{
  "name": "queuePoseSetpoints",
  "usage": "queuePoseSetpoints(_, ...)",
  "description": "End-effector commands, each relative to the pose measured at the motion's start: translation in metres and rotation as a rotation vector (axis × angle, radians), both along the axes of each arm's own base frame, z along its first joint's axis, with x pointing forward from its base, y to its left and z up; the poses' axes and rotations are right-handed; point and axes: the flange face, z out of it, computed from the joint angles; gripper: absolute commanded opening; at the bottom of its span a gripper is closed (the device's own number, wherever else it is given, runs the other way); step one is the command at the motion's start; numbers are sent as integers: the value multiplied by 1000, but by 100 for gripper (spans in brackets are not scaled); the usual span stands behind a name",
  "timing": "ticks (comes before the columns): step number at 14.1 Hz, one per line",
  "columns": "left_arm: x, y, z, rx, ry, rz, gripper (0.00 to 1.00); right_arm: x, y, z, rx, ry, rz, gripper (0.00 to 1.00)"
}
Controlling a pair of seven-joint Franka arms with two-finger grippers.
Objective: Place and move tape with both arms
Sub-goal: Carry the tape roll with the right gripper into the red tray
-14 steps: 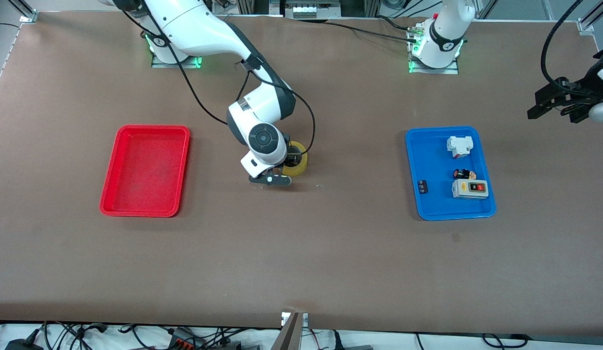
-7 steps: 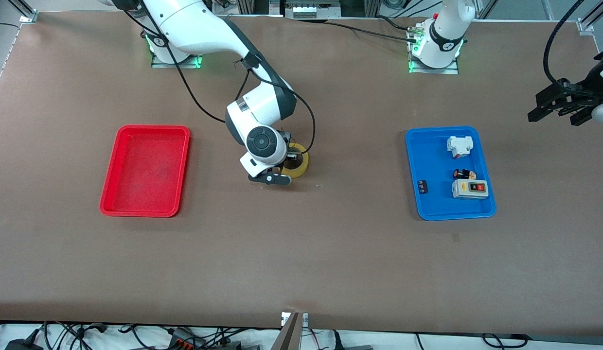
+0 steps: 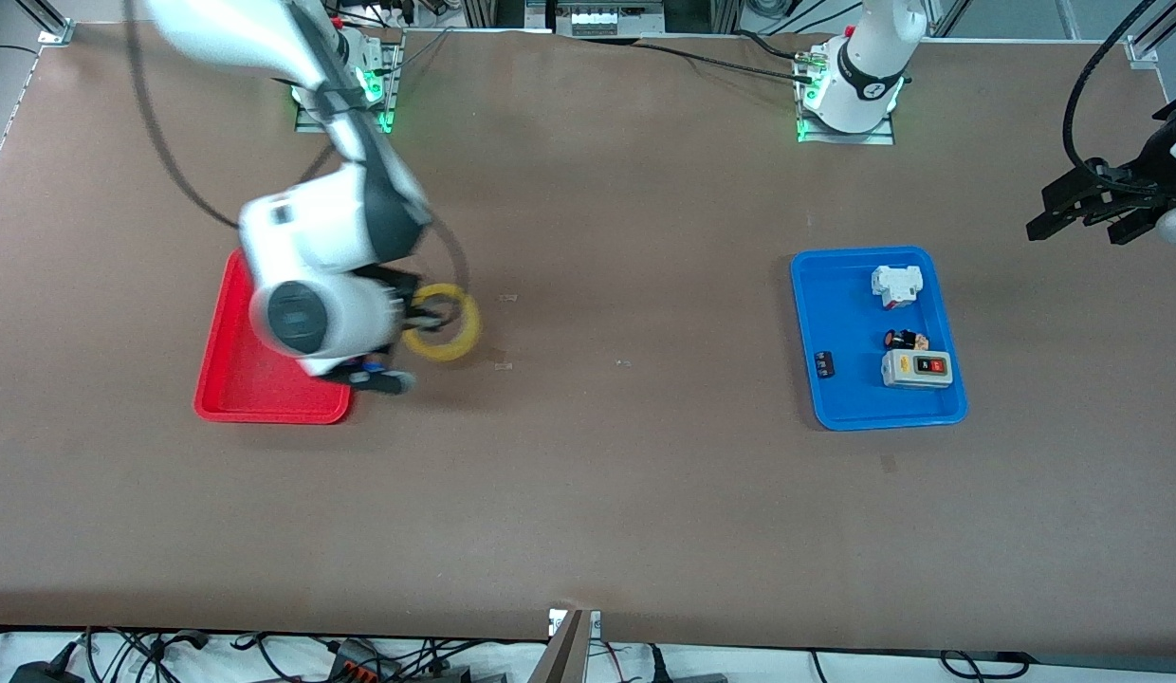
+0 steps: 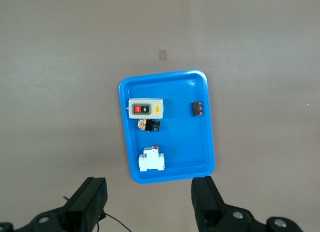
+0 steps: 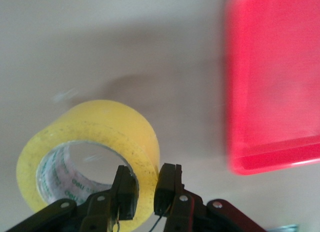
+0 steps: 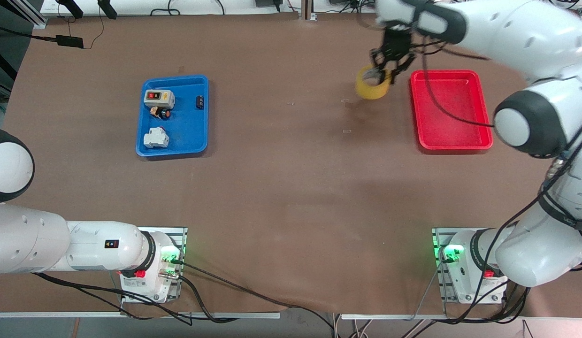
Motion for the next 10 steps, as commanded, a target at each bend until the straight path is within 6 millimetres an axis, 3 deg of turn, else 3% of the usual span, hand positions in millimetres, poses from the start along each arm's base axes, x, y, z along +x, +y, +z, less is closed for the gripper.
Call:
queuePoseSetpoints(1,-4,-2,1,-15,-4,10,100,5,-99,-18,-27,26,60,0)
queuePoseSetpoints(2,-4,-2,1,-15,-2,10,100,7,-141,-22,-9,20,59,0)
queuePoseSetpoints(4,-6,-3,-1,-15,18,8,100,2,-183,-25,-18,-7,23,0)
queuePoseSetpoints(6,-5,-3,-1,-16,13,8,100,-12,-194,-43,-28,-58,21,0)
queuePoseSetpoints(9,-5,-3,-2,-15,18,8,100,-41,-233,-61,-5,-125,12,0)
queuePoseSetpoints(10,-4,-4,-3,-15,21,7,100,-48,-235,-67,-3,-127,13,0)
